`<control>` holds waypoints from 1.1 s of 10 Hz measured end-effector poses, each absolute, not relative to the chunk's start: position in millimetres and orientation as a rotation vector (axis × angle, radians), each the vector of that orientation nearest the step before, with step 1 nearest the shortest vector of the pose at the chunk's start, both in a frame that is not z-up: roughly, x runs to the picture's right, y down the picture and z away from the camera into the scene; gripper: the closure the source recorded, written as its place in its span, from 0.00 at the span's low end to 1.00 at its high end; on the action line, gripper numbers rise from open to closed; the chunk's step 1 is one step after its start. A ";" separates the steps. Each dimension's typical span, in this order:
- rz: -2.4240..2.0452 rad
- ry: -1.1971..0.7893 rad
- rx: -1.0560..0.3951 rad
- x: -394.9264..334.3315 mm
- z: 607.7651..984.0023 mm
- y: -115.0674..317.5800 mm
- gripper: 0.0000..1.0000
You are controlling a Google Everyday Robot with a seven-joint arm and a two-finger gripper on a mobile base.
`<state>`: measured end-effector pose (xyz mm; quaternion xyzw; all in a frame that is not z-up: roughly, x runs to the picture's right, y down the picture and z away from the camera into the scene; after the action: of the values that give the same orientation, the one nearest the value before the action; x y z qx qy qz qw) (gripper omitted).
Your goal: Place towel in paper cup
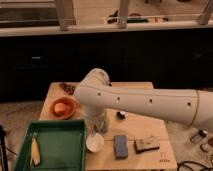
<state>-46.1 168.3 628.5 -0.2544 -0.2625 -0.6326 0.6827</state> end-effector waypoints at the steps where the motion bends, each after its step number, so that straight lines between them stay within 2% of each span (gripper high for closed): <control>1: -1.421 -0.600 -0.584 -49.6 624.6 166.6 1.00; 11: -1.411 -0.702 -0.653 -77.4 598.0 175.1 1.00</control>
<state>-77.4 175.1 598.0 -0.2881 -0.3100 -0.6231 0.6578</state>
